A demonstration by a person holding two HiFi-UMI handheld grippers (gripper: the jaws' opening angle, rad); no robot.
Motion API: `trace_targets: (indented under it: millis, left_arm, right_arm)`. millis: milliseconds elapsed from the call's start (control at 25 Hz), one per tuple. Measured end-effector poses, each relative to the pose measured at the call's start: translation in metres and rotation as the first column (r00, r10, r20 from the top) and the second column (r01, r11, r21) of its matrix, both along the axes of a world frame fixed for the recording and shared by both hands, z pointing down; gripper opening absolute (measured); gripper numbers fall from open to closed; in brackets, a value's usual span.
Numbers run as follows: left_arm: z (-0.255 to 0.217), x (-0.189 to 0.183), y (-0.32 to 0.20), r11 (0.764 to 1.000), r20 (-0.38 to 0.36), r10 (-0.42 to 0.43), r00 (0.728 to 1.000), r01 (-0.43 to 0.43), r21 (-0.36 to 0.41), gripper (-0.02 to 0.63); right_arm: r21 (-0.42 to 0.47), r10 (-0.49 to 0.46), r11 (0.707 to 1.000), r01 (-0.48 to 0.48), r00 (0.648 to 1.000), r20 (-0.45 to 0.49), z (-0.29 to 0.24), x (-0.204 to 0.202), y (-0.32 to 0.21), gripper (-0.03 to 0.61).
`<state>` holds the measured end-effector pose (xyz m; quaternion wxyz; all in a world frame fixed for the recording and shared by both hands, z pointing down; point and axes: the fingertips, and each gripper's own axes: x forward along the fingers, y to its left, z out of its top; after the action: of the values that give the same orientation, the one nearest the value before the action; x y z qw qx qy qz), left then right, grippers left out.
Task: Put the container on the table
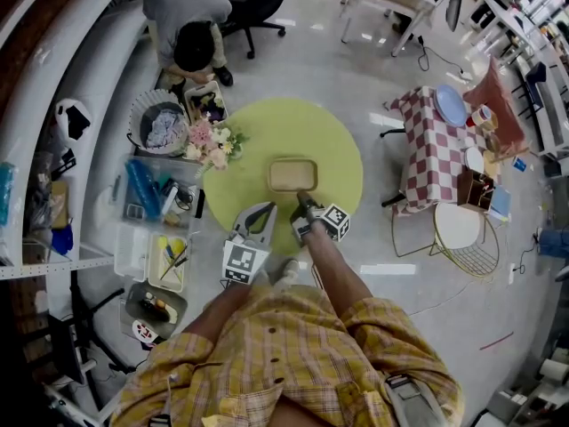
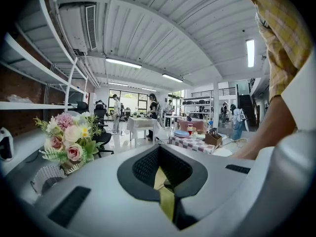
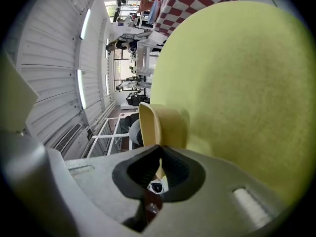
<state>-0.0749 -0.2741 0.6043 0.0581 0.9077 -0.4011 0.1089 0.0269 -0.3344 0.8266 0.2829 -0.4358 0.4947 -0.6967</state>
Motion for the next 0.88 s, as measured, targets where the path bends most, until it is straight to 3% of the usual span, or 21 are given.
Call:
trace_targets:
  millis: [480,880]
  left_arm:
    - [0.005,-0.005,-0.007,1.0,0.009,-0.012,1.0,0.012,-0.011,0.006]
    - [0.008,-0.004,-0.01,1.0,0.013,-0.007,1.0,0.007,-0.014,0.006]
  right_arm:
    - [-0.068,-0.011,0.998,0.01,1.0,-0.014,0.02,0.0,-0.005,0.012]
    - [-0.095,-0.006,0.995,0.009,1.0,0.03,0.027,-0.003,-0.009,0.014]
